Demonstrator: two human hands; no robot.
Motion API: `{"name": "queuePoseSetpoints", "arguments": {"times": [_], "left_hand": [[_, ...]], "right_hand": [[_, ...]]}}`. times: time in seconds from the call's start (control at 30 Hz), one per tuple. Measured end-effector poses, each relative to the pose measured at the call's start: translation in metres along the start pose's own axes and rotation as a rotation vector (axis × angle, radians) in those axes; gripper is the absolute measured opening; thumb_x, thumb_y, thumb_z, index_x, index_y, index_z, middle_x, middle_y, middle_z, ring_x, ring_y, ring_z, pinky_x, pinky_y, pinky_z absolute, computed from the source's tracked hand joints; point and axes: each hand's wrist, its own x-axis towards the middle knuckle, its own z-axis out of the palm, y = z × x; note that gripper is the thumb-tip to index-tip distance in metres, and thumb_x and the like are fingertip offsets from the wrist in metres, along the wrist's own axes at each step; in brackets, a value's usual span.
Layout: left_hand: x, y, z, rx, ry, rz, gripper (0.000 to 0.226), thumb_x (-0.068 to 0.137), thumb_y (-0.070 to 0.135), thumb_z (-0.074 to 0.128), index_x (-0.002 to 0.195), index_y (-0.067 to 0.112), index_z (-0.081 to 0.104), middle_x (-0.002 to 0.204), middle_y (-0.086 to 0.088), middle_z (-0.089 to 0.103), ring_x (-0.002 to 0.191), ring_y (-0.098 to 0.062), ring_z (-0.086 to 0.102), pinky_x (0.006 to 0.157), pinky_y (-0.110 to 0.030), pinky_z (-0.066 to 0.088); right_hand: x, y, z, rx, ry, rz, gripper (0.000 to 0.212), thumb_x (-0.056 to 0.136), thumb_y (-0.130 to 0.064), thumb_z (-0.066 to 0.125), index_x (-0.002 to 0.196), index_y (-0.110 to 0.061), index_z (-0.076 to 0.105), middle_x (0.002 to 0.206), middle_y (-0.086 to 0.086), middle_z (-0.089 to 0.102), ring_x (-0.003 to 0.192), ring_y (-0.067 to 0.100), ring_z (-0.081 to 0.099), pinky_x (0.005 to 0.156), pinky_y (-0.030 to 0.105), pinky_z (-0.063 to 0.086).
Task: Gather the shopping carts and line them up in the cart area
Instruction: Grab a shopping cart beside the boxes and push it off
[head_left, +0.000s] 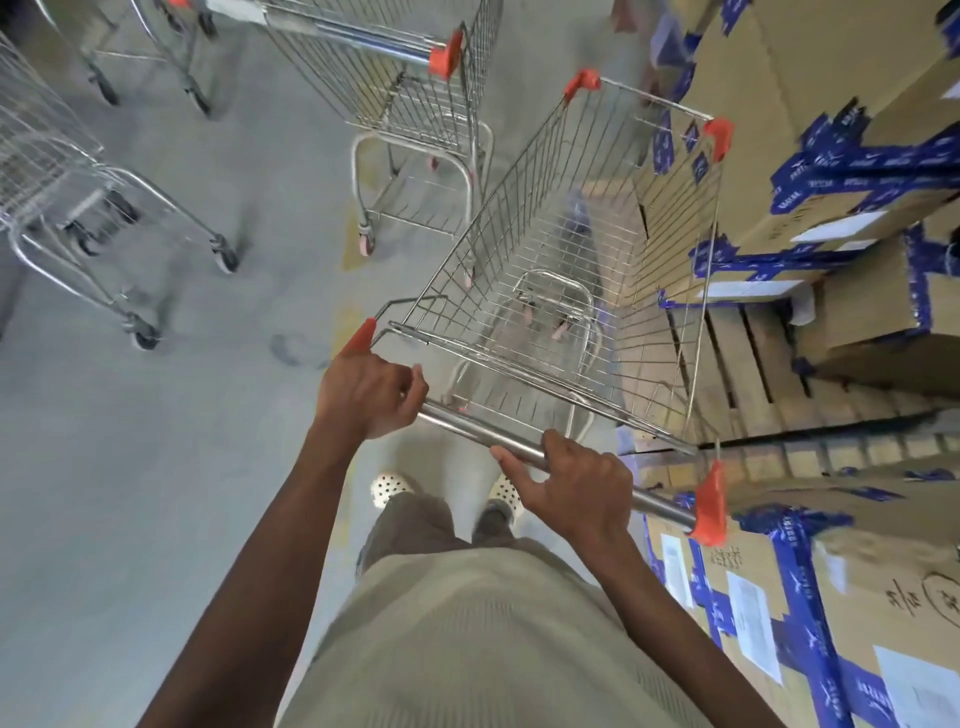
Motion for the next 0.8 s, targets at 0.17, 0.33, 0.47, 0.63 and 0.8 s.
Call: {"name": "queuePoseSetpoints", "arguments": {"times": [0.17,0.33,0.47,0.63,0.8], "left_hand": [[-0.020,-0.010,-0.006,0.060,-0.053,-0.040,0.060,0.093,0.032,0.035,0.046,0.020,0.071,0.032,-0.002,0.045,0.067,-0.037,0.070,0.085,-0.030,0.033],[-0.054,-0.017,-0.005,0.070,-0.070,-0.044,0.061,0.094,0.033,0.032,0.050,0.020,0.073,0.033,-0.003,0.049,0.070,-0.037,0.071,0.103,-0.030,0.031],[-0.087,-0.021,-0.011,0.060,-0.064,-0.050,0.061,0.094,0.032,0.032,0.048,0.018,0.070,0.032,-0.003,0.047,0.057,-0.032,0.067,0.109,-0.033,0.028],[-0.135,-0.030,-0.023,0.061,-0.061,-0.066,0.060,0.093,0.031,0.033,0.043,0.016,0.063,0.030,-0.003,0.041,0.041,-0.029,0.055,0.108,-0.037,0.031],[-0.191,-0.041,-0.035,0.036,-0.096,-0.152,0.062,0.094,0.034,0.030,0.045,0.020,0.065,0.031,0.000,0.043,0.050,-0.031,0.062,0.096,-0.034,0.044]], "right_hand": [[-0.011,-0.019,-0.003,0.004,-0.033,-0.027,0.063,0.086,-0.077,0.059,0.066,-0.018,0.057,0.047,0.000,0.052,0.038,0.028,0.052,0.047,0.028,0.040],[-0.028,-0.035,-0.006,0.022,-0.016,-0.021,0.064,0.085,-0.078,0.059,0.062,-0.018,0.056,0.045,0.001,0.050,0.037,0.029,0.051,0.048,0.028,0.040],[-0.044,-0.050,-0.008,0.036,-0.003,0.002,0.069,0.084,-0.083,0.054,0.059,-0.019,0.054,0.044,0.003,0.052,0.039,0.031,0.055,0.048,0.029,0.041],[-0.066,-0.072,-0.011,0.014,0.048,0.000,0.073,0.086,-0.082,0.048,0.054,-0.016,0.054,0.042,0.004,0.051,0.039,0.032,0.056,0.048,0.028,0.039],[-0.092,-0.096,-0.003,-0.001,0.036,-0.044,0.073,0.085,-0.084,0.051,0.055,-0.017,0.051,0.044,0.004,0.052,0.041,0.033,0.057,0.049,0.028,0.035]]}}
